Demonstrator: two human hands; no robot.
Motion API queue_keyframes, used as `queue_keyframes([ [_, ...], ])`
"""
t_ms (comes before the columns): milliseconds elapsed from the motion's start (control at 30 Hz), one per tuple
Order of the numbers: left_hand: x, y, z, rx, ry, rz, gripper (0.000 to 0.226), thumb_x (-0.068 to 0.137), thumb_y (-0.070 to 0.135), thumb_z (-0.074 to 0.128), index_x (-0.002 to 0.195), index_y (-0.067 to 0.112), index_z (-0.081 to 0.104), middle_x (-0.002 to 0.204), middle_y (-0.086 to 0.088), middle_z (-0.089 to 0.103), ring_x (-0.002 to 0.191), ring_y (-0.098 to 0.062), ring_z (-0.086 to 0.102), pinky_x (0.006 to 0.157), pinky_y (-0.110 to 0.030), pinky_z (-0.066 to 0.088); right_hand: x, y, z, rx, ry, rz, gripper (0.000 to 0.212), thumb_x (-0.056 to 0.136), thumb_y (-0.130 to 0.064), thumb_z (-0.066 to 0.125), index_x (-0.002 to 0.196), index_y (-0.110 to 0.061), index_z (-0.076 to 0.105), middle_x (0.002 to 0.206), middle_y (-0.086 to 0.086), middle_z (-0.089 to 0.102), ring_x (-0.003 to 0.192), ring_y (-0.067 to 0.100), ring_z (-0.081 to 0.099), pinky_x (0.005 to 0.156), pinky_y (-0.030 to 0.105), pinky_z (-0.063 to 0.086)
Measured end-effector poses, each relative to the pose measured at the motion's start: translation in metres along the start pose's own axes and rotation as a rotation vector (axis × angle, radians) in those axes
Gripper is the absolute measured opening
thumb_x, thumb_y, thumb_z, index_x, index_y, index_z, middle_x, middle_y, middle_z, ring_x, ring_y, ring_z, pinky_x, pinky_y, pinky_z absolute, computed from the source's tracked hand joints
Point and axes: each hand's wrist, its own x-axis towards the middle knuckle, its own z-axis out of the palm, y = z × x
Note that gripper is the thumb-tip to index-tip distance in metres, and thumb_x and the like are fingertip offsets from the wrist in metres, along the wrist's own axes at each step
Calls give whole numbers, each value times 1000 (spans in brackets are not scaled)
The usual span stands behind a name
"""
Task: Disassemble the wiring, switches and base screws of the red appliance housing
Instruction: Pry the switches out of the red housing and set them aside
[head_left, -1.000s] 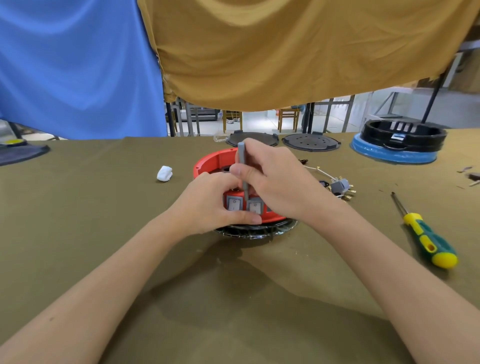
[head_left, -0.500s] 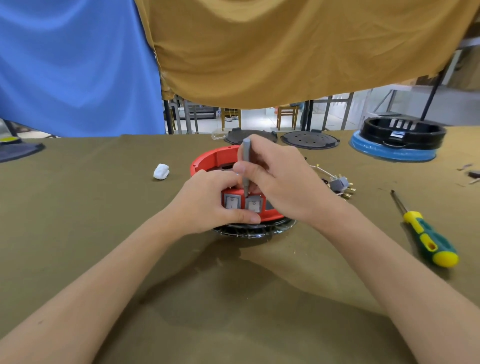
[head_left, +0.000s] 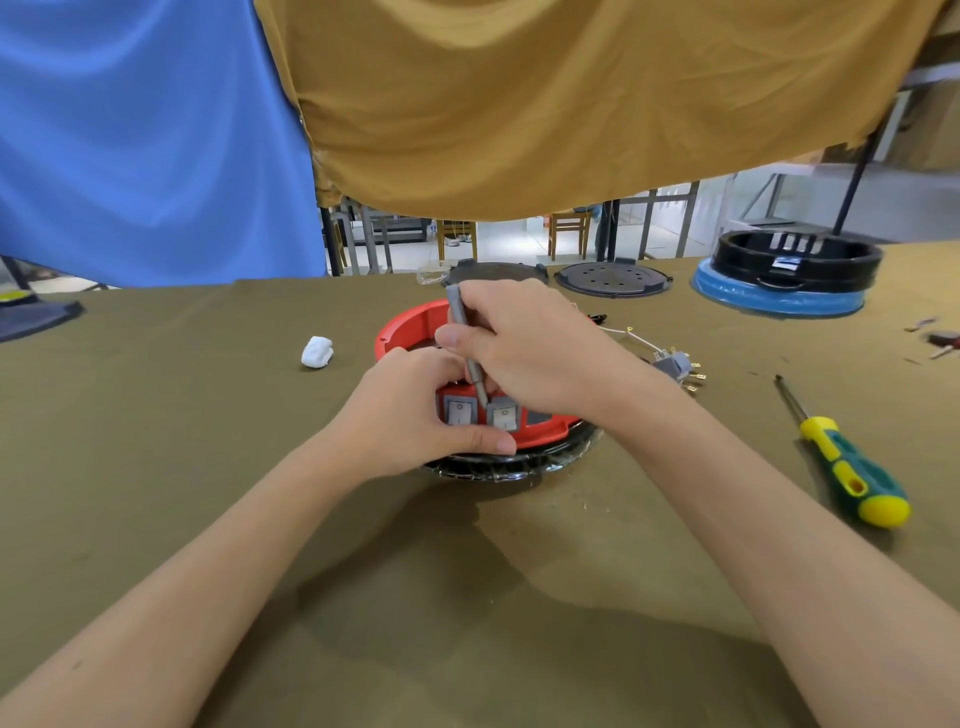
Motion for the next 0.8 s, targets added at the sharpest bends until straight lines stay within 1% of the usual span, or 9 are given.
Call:
queue_keyframes([
  [67,1,-1,0,17,11,23,50,58,75,66,88,35,67,80,15,67,79,-4,60,69,-23,45,-8,8,2,250,106,34,22,102,-28,55,87,-12,57,74,2,65,68,22,66,65,40,56],
  [100,1,-2,0,41,20,31,47,58,76,65,81,35,63,75,14,63,74,-4,58,66,-22,41,-13,12,2,393,168,57,19,102,-24,55,89,-12,58,74,1,67,68,22,69,65,39,60],
  [200,1,-2,0,70,34,45,47,58,77,64,76,34,59,72,13,60,73,-5,56,65,-23,40,-23,26,-6,604,297,85,14,103,-19,54,90,-15,58,68,-2,67,63,22,71,56,28,59],
  [267,0,-2,0,58,24,53,49,60,76,65,79,31,62,73,14,61,76,-6,57,66,-23,42,-25,34,-12,592,278,75,13,102,-18,55,90,-15,58,70,1,68,61,21,70,54,26,58],
  [333,0,-2,-1,61,17,55,51,60,76,65,80,29,64,73,13,61,76,-8,57,66,-24,43,-25,36,-13,534,204,34,12,101,-16,57,90,-12,58,73,5,69,64,24,70,59,32,61],
  [433,1,-3,-1,71,26,50,56,58,78,64,81,27,66,73,13,61,77,-9,57,64,-24,43,-27,36,-7,424,154,-41,12,99,-15,60,91,-7,60,73,2,68,68,22,69,66,35,61],
  [533,1,-3,0,69,26,45,56,58,78,63,81,28,66,73,13,61,77,-9,57,64,-24,43,-26,36,-8,406,160,-60,12,98,-16,62,90,-7,62,72,1,69,69,19,71,69,36,60],
  [667,0,-2,0,67,26,47,49,59,76,64,79,32,62,71,16,59,74,-5,57,63,-23,38,-25,35,-8,493,166,28,12,99,-15,60,87,-13,63,67,-1,68,61,14,69,61,21,54],
  [800,1,-1,0,62,18,48,44,60,76,63,80,37,60,72,17,60,74,-4,57,66,-24,37,-19,33,-9,536,121,180,13,101,-23,59,89,-18,64,69,0,71,57,16,70,59,19,53],
])
